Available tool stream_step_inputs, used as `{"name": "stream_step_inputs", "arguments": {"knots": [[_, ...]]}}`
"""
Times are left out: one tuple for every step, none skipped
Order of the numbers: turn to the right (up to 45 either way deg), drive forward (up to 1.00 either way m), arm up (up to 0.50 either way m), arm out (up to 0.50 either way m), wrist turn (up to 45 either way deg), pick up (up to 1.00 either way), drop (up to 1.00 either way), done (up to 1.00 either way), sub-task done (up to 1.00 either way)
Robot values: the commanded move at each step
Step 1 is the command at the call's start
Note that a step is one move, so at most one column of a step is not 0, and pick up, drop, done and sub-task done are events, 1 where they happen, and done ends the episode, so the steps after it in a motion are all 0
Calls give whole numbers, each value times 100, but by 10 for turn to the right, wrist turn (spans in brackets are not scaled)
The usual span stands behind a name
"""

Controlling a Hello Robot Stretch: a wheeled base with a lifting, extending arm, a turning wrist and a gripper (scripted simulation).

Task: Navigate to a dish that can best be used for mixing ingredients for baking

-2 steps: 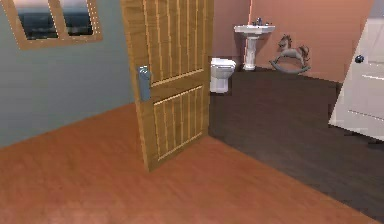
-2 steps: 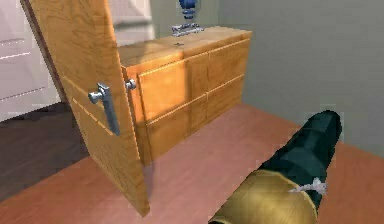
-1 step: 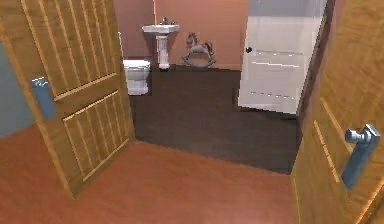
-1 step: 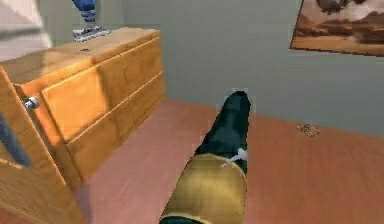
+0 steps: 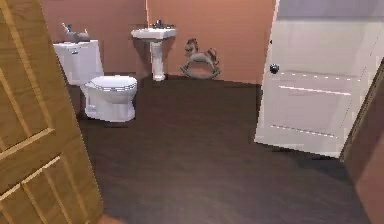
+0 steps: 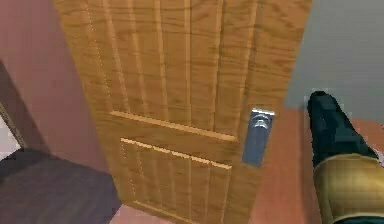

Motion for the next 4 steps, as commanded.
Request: {"name": "stream_step_inputs", "arguments": {"knots": [[0, 100, 0, 0, 0, 0, 0, 0, 0], [0, 100, 0, 0, 0, 0, 0, 0, 0], [450, 0, 0, 0, 0, 0, 0, 0, 0], [0, 100, 0, 0, 0, 0, 0, 0, 0]]}}
